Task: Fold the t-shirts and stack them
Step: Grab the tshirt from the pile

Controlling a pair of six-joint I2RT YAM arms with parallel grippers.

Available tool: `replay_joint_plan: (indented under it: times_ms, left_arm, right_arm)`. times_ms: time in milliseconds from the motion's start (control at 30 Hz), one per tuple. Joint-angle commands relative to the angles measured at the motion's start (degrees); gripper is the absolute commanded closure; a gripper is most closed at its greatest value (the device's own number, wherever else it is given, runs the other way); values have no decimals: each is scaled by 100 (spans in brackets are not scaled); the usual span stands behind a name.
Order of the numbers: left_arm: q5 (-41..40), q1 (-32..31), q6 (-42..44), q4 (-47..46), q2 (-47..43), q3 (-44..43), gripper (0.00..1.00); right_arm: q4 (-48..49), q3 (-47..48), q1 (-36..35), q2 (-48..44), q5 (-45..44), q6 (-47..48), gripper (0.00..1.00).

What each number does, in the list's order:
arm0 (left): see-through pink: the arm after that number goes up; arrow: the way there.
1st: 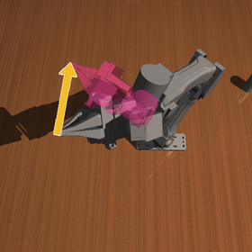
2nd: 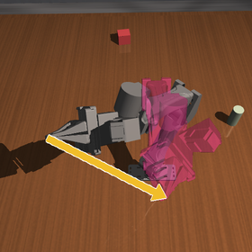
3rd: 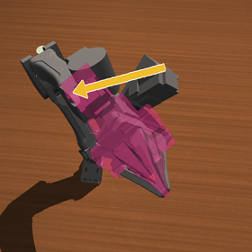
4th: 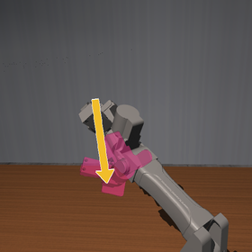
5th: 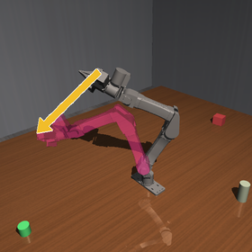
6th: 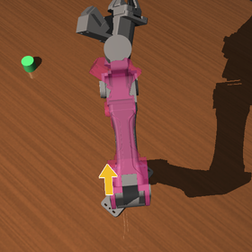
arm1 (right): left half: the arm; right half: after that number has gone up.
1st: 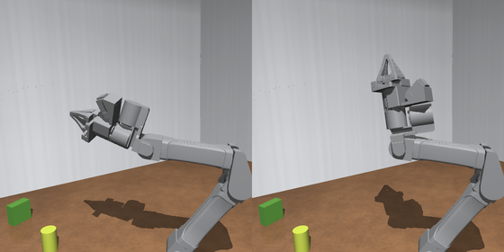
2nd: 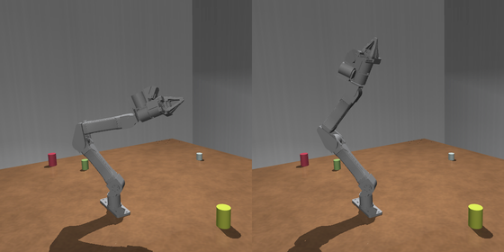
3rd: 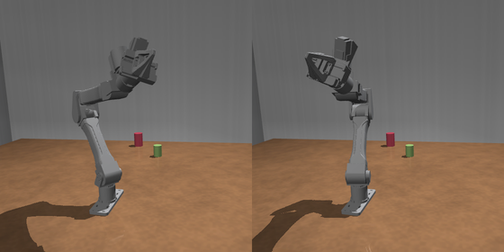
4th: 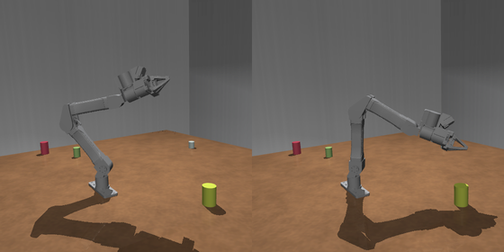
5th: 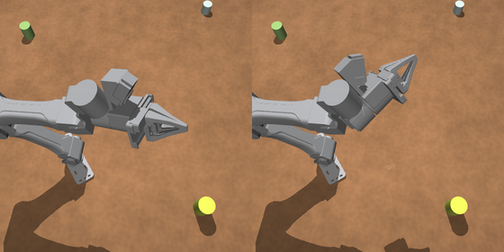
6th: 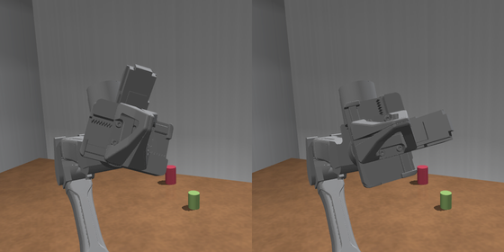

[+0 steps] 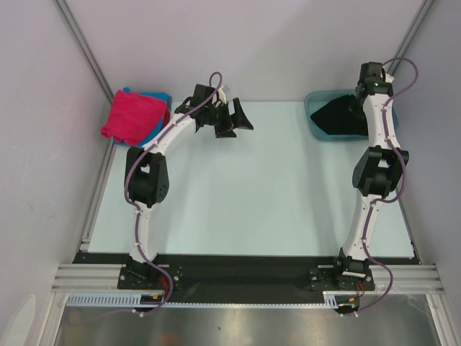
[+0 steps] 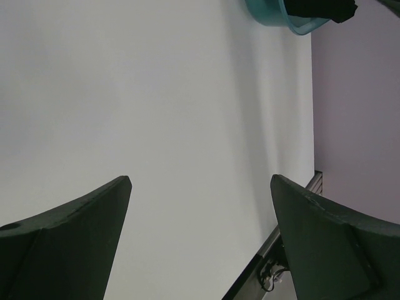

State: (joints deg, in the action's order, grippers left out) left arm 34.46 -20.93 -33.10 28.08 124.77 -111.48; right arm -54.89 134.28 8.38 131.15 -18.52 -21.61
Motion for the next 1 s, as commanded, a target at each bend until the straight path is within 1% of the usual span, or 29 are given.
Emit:
replay_joint_plan:
  times_ms: [0,33,67,100,133,200,233,467,600,700,800,900,933,967]
  left_arm:
    - [131,36,-91,-197,-137,74,0]
    - [123,36,-91,-215,-146,83,0]
    - [131,36,-109,-223,-137,91,0]
    - [140,45,-109,-232,-137,91,0]
    - [158,45,-126,-241,-128,91,0]
    - [158,54,-118,-250,-128,91,0]
    - [158,54,-118,-250,-128,91,0]
    - [140,63,-118,-259,-137,100,0]
    - [96,71,-91,-232,-181,144,0]
    - [61,89,-82,-241,-234,197,0]
    - [44,89,-74,-224,-243,206,0]
    - [26,98,-65,-223,-251,206,1]
    - [26,98,-56,-232,-251,206,0]
    - [17,98,-56,-215,-251,206,0]
  right_arm:
    - [453,222,-21,-468,-133,245,100]
    - [418,222,-30,-450,-186,227,98]
    - [418,213,-38,-433,-187,236,83]
    - [383,213,-38,-380,-195,227,60]
    - [270,230,-47,-354,-222,201,28]
    - [164,274,-56,-249,-310,139,12]
    - [94,274,-56,-213,-318,122,8]
    - [14,257,-21,129,-432,-1,8]
    - [-13,283,6,341,-529,-107,10]
    - [84,222,14,402,-538,-160,13]
    - [172,213,14,455,-573,-186,19]
    - [233,230,41,499,-573,-186,29]
    - [251,222,49,508,-573,-186,37]
    - [260,230,67,525,-573,-195,41]
